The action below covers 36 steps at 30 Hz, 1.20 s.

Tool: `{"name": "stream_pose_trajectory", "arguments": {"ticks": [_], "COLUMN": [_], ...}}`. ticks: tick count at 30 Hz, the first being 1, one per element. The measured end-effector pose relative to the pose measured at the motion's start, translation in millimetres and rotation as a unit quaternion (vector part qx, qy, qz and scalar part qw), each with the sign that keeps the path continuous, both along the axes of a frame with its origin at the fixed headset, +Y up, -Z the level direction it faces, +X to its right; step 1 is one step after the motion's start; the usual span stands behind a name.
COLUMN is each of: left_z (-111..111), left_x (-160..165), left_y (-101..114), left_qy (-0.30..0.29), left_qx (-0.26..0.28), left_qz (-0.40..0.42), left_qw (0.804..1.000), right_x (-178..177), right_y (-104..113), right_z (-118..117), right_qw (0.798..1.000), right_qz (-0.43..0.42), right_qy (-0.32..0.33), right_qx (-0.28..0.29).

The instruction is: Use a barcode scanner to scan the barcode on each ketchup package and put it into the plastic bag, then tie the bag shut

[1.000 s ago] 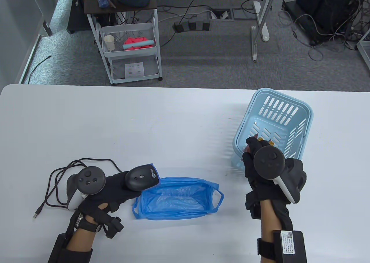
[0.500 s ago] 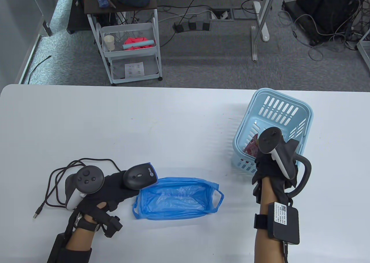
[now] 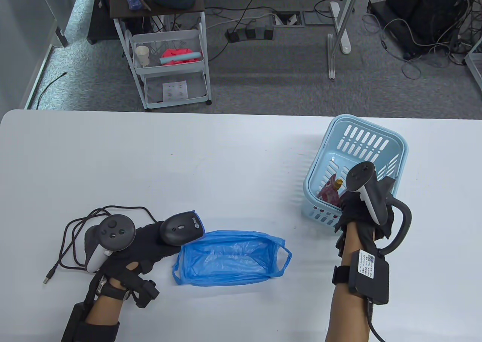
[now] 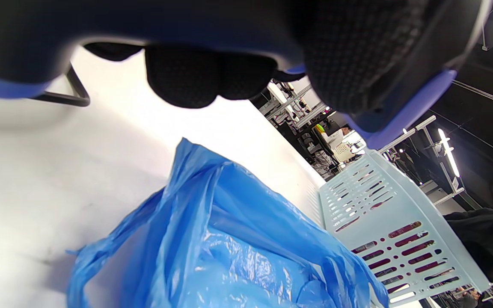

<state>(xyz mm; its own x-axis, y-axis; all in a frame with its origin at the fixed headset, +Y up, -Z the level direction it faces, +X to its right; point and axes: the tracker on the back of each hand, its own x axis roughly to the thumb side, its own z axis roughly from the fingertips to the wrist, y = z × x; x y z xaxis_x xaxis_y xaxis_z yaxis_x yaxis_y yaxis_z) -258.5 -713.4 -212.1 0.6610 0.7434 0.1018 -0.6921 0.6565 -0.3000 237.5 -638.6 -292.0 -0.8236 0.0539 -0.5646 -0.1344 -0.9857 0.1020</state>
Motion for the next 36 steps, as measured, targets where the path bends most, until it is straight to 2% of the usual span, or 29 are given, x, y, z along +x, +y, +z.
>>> {"name": "stream_pose_trajectory", "arguments": {"ticks": [23,36], "left_z": [-1.5,-2.1], "left_x": [-1.1,-1.0], "left_y": [-1.2,-1.8], "left_qy": [0.003,0.002], "left_qx": [-0.004,-0.005], "left_qz": [-0.004,-0.006], "left_qw": [1.0,1.0], "right_x": [3.6,6.4], "right_y": [-3.0,-2.6], "right_z": [-2.3,1.2], "right_qw": [1.0,0.999], "right_qz": [0.015,0.04], "right_qy": [-0.02,-0.017], "right_qx": [-0.016,0.023]}}
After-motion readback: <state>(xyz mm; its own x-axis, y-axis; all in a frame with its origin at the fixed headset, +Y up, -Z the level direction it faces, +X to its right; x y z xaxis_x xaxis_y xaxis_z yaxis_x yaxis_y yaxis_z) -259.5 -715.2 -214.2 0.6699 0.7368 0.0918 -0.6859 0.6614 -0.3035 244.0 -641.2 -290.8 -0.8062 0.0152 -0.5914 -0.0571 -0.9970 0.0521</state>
